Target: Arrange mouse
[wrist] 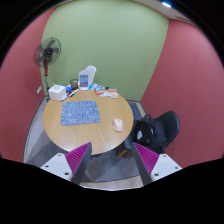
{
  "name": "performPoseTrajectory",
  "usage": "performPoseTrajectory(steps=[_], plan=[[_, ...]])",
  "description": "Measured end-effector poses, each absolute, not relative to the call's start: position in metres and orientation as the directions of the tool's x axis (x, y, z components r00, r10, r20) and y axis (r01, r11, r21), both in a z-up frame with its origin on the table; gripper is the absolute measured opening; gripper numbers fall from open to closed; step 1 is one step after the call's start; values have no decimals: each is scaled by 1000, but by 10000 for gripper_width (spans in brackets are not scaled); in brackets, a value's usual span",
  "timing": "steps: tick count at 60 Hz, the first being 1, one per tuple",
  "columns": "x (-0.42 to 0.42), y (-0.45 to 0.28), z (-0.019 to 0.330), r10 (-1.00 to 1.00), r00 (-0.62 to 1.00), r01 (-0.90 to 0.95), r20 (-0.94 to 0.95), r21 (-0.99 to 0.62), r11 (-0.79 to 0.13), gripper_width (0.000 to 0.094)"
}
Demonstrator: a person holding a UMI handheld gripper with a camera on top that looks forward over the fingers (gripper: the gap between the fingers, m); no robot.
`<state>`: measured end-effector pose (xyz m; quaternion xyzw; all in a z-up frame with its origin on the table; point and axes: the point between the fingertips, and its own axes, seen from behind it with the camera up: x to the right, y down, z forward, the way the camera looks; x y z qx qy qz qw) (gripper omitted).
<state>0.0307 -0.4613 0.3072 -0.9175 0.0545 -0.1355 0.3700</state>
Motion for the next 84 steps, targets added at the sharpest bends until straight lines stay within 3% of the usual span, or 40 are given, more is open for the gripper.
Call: performPoseTrajectory(steps=[6, 20, 42, 56, 64, 66, 67, 68, 84], plan=[[31, -462, 291, -207, 960, -26, 188, -676, -736, 826], [73, -419, 211, -210, 965, -45, 158, -688, -724, 826], [161, -266, 87, -176, 978, -21, 111, -789, -614, 825], [193, -183, 17, -113, 990, -5, 89, -766, -642, 812], [192, -166, -7, -114, 993, -76, 0, -753, -654, 715], [192, -163, -8, -118, 993, -86, -11, -755, -650, 667], [193, -162, -7, -116, 993, -80, -6, -762, -642, 572], [193, -161, -7, -114, 993, -76, -4, -766, -638, 550], [193, -160, -5, -144, 990, -101, -9, -760, -642, 425]])
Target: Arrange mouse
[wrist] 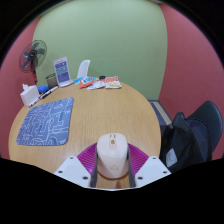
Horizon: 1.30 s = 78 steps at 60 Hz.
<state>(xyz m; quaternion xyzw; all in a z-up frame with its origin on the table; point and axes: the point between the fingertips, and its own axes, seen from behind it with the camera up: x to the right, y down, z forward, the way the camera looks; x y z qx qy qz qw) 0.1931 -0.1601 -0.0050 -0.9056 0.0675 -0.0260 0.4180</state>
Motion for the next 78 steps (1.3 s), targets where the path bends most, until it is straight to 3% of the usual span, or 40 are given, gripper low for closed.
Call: performPoseTrajectory(steps=[6, 11, 20, 28, 33, 39, 49, 55, 65, 68, 72, 78], plan=[[197, -157, 1, -160, 987, -104, 3, -750, -653, 416], [210, -146, 30, -196, 980, -93, 41, -776, -624, 417], [225, -107, 137, -278, 958, -80, 72, -862, -500, 418], [169, -57, 251, -240, 971, -58, 26, -939, -338, 416], [99, -35, 270, -148, 989, -41, 3, -957, -289, 415], [9, -13, 233, -23, 999, -36, -30, -938, -344, 415], [-72, -7, 80, 53, 998, -6, -44, -829, -559, 417], [-88, -15, 20, 56, 997, -3, -49, -779, -626, 452], [-92, -22, -4, 63, 997, 17, -32, -755, -656, 565], [-92, -25, 0, 56, 998, 21, -22, -753, -658, 661], [-93, -33, 14, 45, 999, 13, -22, -749, -662, 862], [-91, -51, 58, 8, 1000, 8, 4, -773, -634, 842]])
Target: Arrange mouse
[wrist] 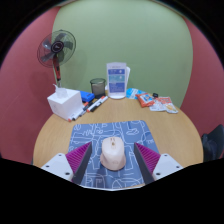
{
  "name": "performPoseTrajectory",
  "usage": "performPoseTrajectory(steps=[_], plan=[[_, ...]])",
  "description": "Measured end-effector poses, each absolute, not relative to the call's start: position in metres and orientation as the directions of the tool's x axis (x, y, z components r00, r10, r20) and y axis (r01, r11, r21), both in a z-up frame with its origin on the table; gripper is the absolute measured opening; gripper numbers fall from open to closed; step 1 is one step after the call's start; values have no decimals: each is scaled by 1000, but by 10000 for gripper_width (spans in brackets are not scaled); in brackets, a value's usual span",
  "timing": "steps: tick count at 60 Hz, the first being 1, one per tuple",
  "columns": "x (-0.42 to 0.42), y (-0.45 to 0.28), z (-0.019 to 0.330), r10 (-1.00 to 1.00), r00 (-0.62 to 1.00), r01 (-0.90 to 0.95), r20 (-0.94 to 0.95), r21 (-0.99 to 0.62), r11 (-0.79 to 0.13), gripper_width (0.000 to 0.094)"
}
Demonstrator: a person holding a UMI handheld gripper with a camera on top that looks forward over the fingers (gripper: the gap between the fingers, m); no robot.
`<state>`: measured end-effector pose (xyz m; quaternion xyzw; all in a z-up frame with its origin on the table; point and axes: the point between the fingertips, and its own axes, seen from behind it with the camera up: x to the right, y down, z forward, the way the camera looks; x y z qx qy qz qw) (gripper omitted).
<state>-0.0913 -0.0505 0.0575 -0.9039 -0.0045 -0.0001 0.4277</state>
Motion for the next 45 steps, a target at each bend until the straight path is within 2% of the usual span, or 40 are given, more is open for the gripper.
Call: performPoseTrajectory(steps=[12, 19, 30, 45], plan=[[-105, -112, 151, -22, 999, 16, 35, -817, -577, 846], [-114, -157, 188, -23, 999, 25, 45, -835, -549, 846], [-126, -230, 214, -11, 998, 45, 60, -846, -532, 845], [-132, -293, 230, -15, 998, 45, 62, -854, -519, 841]])
